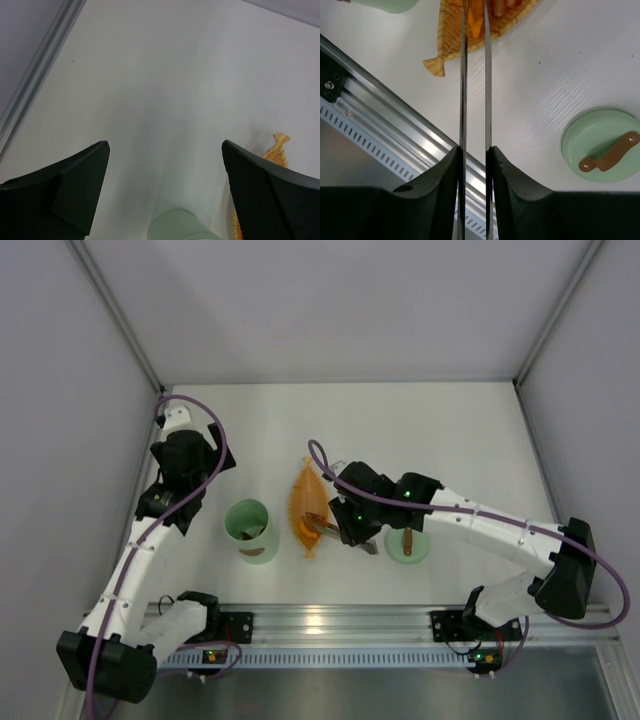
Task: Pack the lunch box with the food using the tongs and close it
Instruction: Pick up the fake food from the plate.
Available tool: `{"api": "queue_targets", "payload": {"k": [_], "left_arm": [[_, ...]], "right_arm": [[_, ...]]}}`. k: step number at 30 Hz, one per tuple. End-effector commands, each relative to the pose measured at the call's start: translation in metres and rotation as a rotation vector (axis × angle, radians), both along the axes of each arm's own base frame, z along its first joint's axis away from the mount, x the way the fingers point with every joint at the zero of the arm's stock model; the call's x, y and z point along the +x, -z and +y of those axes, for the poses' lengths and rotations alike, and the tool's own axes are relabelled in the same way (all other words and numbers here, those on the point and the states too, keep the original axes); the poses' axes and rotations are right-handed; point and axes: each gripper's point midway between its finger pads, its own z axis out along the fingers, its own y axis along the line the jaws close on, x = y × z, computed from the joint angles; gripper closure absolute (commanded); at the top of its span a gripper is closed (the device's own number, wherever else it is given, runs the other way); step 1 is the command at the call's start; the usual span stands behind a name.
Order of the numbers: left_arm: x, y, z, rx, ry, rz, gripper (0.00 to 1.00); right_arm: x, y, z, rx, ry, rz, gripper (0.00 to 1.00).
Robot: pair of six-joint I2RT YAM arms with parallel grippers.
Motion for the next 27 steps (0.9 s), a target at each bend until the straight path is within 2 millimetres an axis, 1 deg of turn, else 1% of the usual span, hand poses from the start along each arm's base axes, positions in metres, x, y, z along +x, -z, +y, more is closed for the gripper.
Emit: {"api": "queue_targets", "payload": {"k": [1, 4, 8, 15, 19, 20, 27], "left_arm": [[0.004, -0.020, 0.002, -0.013, -0.016, -0.052, 0.01], [0.004, -0.019, 0.002, -0.012, -0.017, -0.052, 0.01], [0.004, -0.019, 0.002, -0.012, -0.017, -0.050, 0.01], [0.004, -0.019, 0.002, -0.011, -0.016, -0.051, 0.01], [0.004, -0.019, 0.002, -0.012, -0.017, -0.049, 0.01], [0.004, -0.019, 0.002, -0.012, -0.016, -0.049, 0.01], [0.004, -0.019, 0.003, -0.010, -0.017, -0.048, 0.01]], "right_arm": [[0.009, -0.010, 0.011, 0.059, -0.002, -0.029, 0.73], [0.012, -0.016, 0.013, 0.069, 0.006, -0.044, 0.77], [0.016, -0.028, 0.013, 0.079, 0.015, -0.069, 0.78], [0.021, -0.039, 0.012, 0.086, 0.024, -0.089, 0.79], [0.025, -0.050, 0.011, 0.097, 0.035, -0.108, 0.79], [0.027, -0.055, 0.011, 0.108, 0.038, -0.117, 0.79], [0.033, -0.072, 0.010, 0.128, 0.048, -0.142, 0.79]]}}
